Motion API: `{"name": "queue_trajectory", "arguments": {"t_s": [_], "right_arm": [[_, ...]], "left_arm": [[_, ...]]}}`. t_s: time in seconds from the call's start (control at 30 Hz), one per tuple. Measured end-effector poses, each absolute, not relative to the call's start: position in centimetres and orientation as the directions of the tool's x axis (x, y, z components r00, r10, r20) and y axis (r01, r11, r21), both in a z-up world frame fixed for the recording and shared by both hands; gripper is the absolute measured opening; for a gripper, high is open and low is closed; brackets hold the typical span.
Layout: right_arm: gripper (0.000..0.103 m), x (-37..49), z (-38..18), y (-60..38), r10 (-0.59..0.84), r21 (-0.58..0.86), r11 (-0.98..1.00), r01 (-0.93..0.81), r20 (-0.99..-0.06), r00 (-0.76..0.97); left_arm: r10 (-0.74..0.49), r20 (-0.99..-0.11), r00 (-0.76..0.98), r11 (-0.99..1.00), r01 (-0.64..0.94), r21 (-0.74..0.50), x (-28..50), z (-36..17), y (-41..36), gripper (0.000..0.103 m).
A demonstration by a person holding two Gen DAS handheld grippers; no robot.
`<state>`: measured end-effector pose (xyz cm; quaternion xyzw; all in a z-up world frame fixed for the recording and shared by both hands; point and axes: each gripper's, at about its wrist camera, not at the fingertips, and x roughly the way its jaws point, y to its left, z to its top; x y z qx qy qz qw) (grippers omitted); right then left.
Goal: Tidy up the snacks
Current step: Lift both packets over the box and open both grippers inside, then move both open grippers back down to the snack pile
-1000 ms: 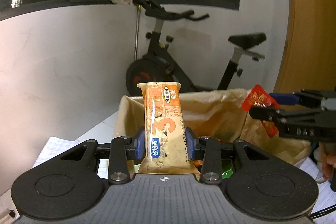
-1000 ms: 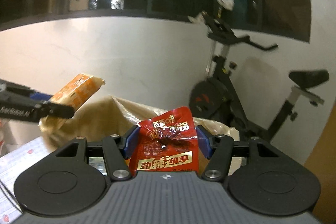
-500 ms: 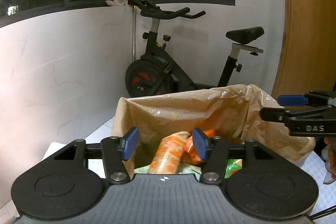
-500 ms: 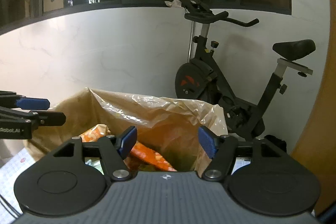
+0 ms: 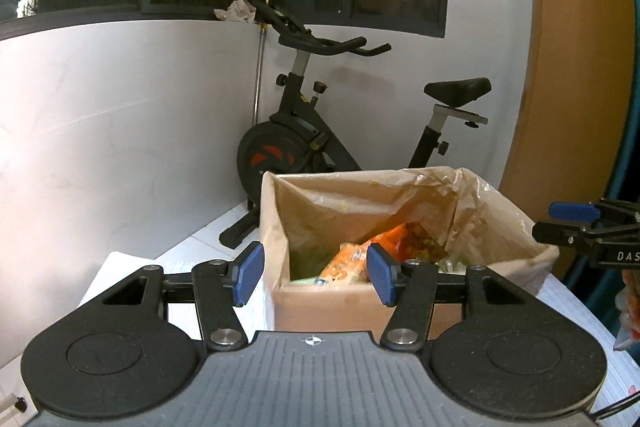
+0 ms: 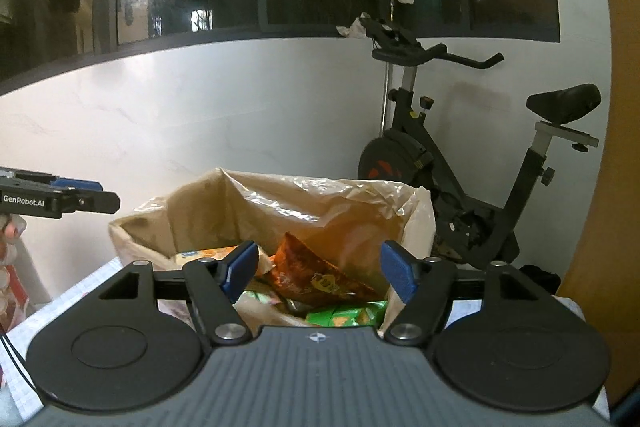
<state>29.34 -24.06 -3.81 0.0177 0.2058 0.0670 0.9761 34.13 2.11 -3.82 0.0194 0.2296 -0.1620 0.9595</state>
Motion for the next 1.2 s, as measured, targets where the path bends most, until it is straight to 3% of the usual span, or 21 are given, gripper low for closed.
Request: {"name": "queue_trajectory", "arguments": {"t_s": [0.5, 1.2], "right_arm": [[0.071, 24.9, -6.0, -22.0, 0.135, 0.035, 0.991, -0.132, -0.381, 0.915], [0.071, 22.9, -14.0, -21.2, 0.104, 0.088, 0.994, -0.067, -0.535, 0.838]], "left_arm": [[-0.267, -0.485, 0.833, 0.963, 0.253, -0.095, 30.5, -8.3, 5.0, 0.059], [-0.299, -0.602, 0.74, 0.952, 0.273, -0.137, 28.2, -14.6, 4.0, 0.059]]}}
